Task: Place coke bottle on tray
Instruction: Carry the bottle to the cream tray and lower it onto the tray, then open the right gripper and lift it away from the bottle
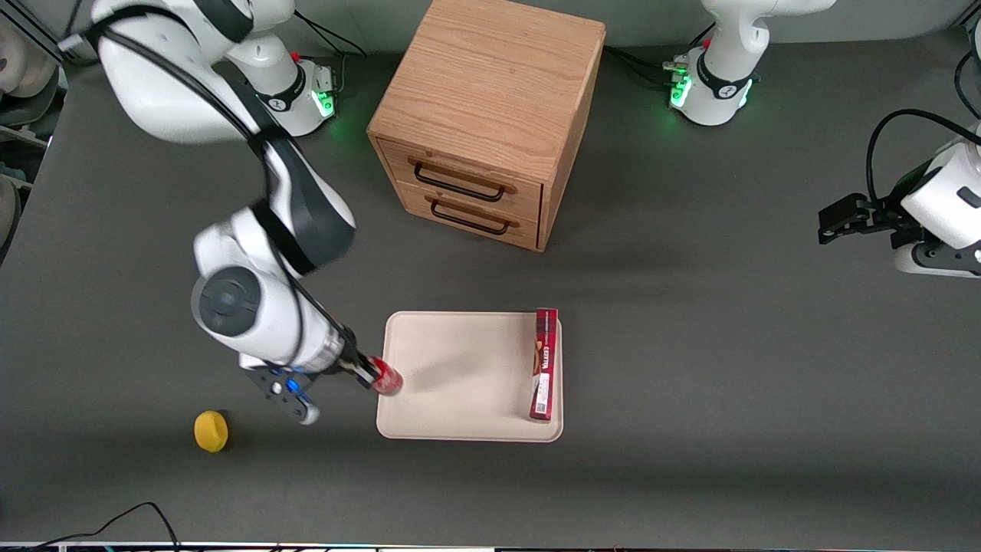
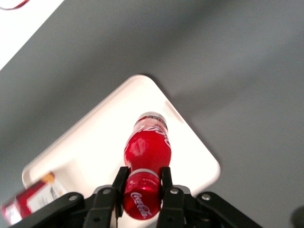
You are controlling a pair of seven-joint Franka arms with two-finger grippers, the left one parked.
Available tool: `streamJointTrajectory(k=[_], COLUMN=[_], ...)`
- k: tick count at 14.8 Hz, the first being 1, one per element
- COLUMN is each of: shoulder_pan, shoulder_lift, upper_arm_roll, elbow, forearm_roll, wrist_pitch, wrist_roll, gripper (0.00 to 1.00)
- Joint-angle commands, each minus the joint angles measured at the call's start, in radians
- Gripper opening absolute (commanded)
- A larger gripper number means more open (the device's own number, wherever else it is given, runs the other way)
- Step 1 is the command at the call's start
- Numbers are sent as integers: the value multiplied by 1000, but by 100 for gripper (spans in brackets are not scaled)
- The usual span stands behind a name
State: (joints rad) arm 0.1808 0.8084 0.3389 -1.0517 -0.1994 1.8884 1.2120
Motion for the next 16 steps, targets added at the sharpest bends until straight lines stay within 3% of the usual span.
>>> streamJointTrajectory(k=[1, 2, 3, 4, 6, 9, 13, 14, 16], shoulder_pan=[2, 2, 2, 2, 0, -20, -90, -119, -176], shoulder_lift=[75, 83, 86, 87, 83, 33, -232, -303, -444], upper_arm_roll=[14, 14, 14, 12, 18, 66, 92, 110, 95], elbow=[78, 78, 78, 76, 76, 78, 59, 35, -29], forearm_roll=[-43, -43, -43, -51, -87, -92, -80, -68, 27], wrist_pitch=[57, 61, 63, 63, 51, -56, -380, -467, -564], wrist_roll=[63, 63, 61, 54, 47, -1, -311, -384, -521], gripper=[0, 0, 37, 99, 100, 100, 100, 100, 100])
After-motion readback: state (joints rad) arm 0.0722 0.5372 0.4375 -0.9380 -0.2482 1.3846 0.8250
